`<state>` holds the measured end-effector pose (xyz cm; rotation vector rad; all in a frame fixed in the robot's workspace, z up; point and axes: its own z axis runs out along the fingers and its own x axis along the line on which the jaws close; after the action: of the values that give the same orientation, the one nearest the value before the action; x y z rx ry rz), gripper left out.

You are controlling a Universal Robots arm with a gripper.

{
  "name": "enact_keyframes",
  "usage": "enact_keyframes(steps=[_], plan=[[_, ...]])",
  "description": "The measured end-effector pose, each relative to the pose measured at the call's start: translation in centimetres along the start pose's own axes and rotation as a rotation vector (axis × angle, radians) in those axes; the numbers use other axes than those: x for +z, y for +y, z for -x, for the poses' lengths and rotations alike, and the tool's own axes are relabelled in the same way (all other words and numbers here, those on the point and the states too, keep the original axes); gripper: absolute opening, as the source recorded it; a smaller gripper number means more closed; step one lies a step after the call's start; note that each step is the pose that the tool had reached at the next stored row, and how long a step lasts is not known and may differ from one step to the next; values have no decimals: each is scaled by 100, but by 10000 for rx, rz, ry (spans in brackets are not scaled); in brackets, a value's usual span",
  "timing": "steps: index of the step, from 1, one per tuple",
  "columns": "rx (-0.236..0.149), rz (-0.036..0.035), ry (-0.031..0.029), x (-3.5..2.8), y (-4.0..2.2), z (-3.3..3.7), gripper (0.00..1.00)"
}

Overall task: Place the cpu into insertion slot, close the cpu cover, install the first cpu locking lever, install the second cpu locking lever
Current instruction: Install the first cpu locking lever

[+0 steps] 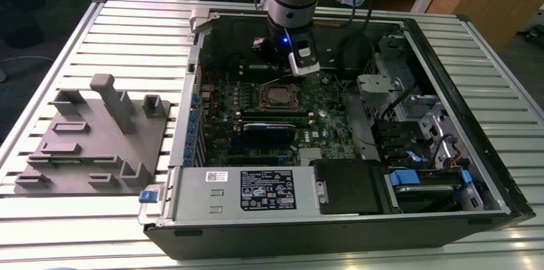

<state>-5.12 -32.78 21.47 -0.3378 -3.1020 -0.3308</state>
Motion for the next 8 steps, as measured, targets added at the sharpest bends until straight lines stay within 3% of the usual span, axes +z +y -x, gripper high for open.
enact_keyframes(steps=[5,8], plan=[[29,-5,-10,3,1,1,11],[216,-86,-106,13,-2,1,11]])
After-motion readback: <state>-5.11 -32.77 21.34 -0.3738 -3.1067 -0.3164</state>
